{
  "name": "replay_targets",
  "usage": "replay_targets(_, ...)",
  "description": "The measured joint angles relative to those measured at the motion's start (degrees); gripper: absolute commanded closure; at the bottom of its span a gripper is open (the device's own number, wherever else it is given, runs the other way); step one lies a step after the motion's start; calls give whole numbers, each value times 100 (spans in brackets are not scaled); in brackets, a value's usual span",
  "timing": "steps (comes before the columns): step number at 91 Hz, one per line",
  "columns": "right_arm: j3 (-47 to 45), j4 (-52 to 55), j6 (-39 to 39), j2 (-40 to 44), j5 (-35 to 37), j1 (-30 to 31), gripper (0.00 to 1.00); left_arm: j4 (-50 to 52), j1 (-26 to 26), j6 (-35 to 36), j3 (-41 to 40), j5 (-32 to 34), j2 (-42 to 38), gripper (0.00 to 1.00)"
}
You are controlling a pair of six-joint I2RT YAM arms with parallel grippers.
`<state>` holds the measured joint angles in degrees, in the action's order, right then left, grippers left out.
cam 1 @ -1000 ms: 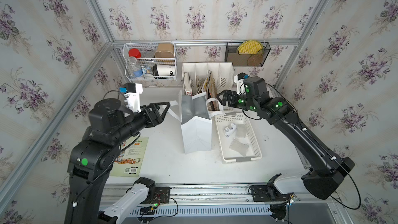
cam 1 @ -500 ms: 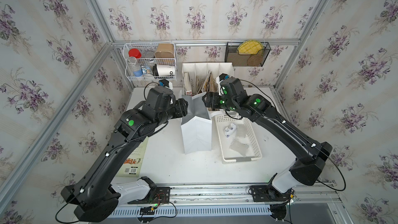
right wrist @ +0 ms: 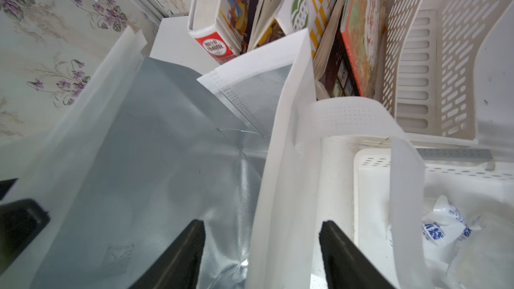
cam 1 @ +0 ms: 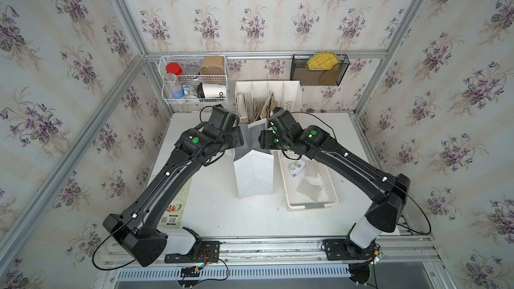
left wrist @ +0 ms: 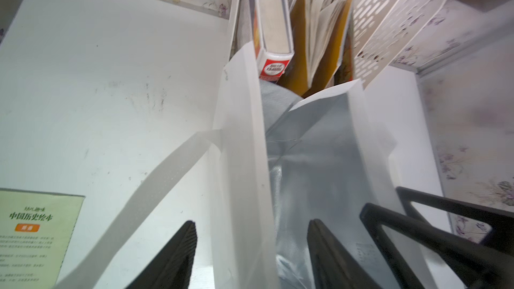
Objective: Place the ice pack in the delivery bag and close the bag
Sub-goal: Pick up the delivery bag from the center of the board.
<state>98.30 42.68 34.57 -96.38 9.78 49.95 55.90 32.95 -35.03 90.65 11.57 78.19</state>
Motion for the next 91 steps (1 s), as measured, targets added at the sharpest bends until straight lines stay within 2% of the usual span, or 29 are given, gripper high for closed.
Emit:
replay_targets(8, -201, -26, 61, 26, 28, 118, 37, 15, -7, -17, -188, -15, -46, 44)
replay_targets(14, -433, -61, 146, 94, 24, 186, 41, 13, -15, -70, -393, -70, -162, 52)
replay_targets(25, -909, -177, 310, 282, 46, 308, 41, 11, -26, -149, -782, -219, -468, 57)
replay_targets(32, -1252, -289, 457, 417, 70, 431, 41, 7, -26, -243, -1029, -343, -691, 64)
replay_targets(42, -1663, -391, 636, 575, 79, 562, 40, -13, -26, -341, -1434, -498, -997, 65)
replay_targets(56, -2063, -470, 909, 796, 109, 691, 38, -24, -26, -557, -1952, -562, -1436, 65)
replay_targets(70, -2116, -481, 997, 977, 116, 734, 30, 35, -26, -553, -1827, -564, -1596, 63)
replay_targets(91, -1674, -520, 793, 1167, 127, 734, 19, 138, -26, -243, -1073, -708, -1320, 40)
